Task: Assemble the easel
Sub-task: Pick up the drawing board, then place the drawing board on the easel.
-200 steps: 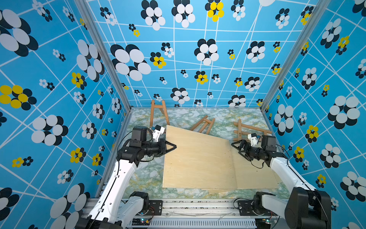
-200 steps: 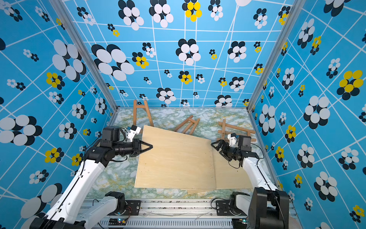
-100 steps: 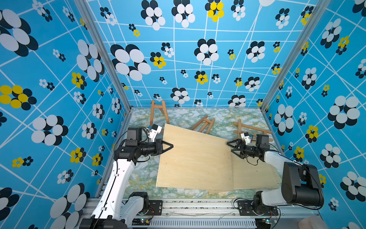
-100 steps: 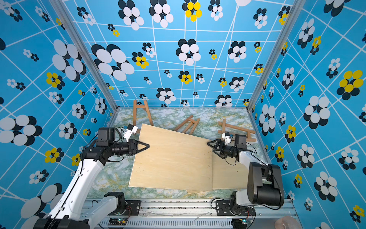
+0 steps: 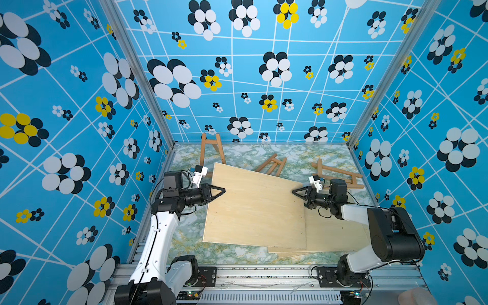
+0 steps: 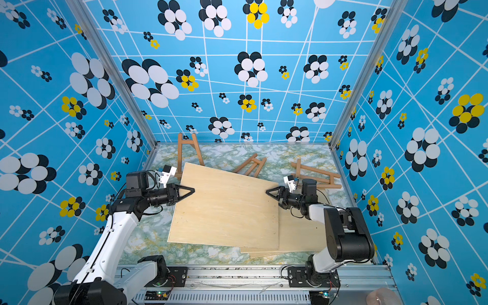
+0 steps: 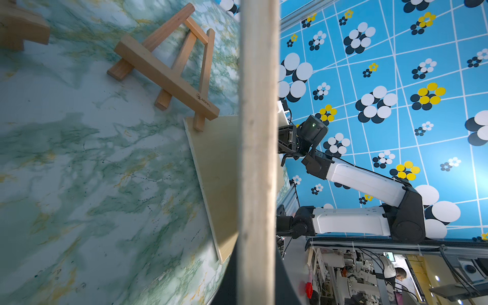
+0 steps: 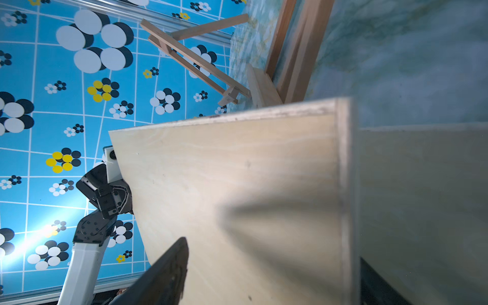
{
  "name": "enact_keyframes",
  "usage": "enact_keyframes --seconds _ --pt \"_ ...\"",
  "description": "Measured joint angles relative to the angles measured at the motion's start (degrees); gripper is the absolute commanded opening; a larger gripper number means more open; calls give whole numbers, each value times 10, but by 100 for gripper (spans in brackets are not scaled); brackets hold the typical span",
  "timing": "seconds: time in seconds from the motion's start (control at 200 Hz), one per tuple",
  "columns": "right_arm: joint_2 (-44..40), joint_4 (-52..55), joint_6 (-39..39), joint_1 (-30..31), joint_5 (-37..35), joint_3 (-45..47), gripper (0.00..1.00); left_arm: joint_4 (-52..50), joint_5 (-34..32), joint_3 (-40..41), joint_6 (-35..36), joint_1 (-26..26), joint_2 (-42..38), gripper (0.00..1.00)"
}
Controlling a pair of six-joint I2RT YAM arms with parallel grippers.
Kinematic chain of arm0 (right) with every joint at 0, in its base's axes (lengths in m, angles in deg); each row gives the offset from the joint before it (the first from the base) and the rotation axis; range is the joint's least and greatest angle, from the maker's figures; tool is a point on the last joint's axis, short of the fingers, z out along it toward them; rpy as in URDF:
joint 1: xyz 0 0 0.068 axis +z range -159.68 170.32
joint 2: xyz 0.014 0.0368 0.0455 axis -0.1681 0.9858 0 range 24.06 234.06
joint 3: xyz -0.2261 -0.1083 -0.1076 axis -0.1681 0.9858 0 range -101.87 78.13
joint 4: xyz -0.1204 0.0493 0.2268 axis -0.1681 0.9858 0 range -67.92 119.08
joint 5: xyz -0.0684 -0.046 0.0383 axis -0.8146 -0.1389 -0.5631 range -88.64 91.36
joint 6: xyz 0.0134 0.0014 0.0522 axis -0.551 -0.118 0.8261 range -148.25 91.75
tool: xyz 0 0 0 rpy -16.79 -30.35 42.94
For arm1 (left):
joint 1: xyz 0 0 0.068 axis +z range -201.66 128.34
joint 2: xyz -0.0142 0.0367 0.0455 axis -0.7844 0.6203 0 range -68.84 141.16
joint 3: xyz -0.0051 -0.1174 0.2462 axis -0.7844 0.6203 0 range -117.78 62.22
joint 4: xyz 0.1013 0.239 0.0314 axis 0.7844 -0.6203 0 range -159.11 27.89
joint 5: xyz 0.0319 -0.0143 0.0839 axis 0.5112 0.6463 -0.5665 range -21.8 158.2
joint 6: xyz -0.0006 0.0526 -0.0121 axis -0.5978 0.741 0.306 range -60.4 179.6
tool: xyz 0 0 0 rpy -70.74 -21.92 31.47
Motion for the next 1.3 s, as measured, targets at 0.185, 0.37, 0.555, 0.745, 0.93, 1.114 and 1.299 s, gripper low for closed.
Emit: enact_keyframes --seconds 0.185,0.37,0.555,0.745,0.93,1.114,1.299 --pt "59 -260 164 0 -3 7 63 88 52 27 -38 48 32 0" --pt "98 -355 263 32 -2 -36 57 122 83 0 -55 69 69 0" --pt "124 -381 310 53 27 -133 43 145 119 -45 -67 104 88 0" --pt "177 -386 356 71 64 -245 34 120 141 -101 -54 139 127 0" --pt "221 -400 401 86 105 -328 17 57 158 -141 -32 169 160 0" --pt "283 -402 455 104 130 -455 0 55 176 -156 -23 198 173 0" --pt "341 -402 481 113 147 -576 0 62 188 -184 -2 212 201 0"
